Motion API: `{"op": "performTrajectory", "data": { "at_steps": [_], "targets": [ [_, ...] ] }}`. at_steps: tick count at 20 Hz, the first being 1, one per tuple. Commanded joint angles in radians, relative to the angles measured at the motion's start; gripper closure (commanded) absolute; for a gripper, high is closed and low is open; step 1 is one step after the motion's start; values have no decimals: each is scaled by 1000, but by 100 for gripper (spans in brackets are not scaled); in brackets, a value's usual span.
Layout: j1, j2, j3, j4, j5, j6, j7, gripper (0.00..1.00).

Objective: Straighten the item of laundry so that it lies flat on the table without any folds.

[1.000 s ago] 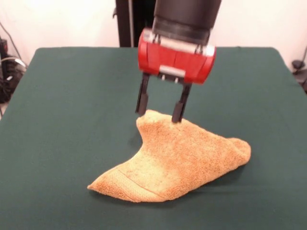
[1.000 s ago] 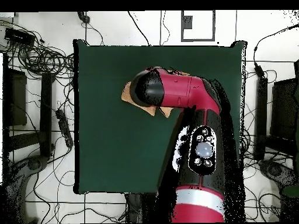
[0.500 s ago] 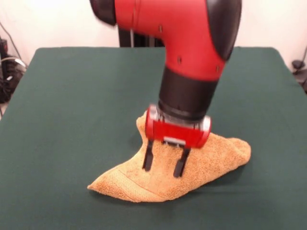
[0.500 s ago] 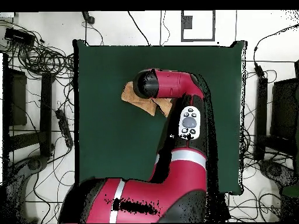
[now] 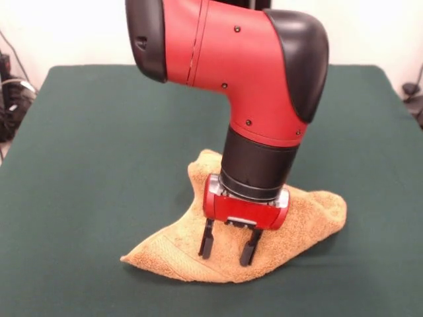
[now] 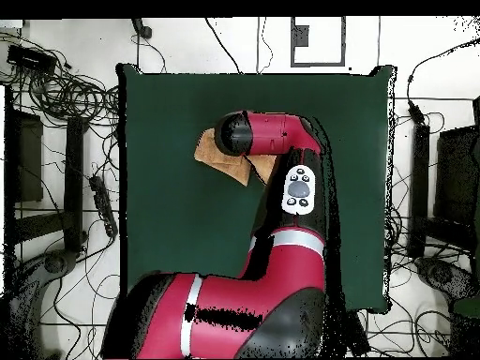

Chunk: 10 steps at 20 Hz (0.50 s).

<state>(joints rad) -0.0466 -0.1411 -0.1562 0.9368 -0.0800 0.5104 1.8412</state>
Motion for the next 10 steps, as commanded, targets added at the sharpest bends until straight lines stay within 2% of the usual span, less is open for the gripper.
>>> {"op": "performTrajectory", "data": {
  "at_steps": [1,5,10],
  "targets": [
    [24,14,52,10,10,64,104,0],
    [14,2,65,12,13,76,86,0],
    [7,-119,75,119,24,121,59,0]
  ]
}}
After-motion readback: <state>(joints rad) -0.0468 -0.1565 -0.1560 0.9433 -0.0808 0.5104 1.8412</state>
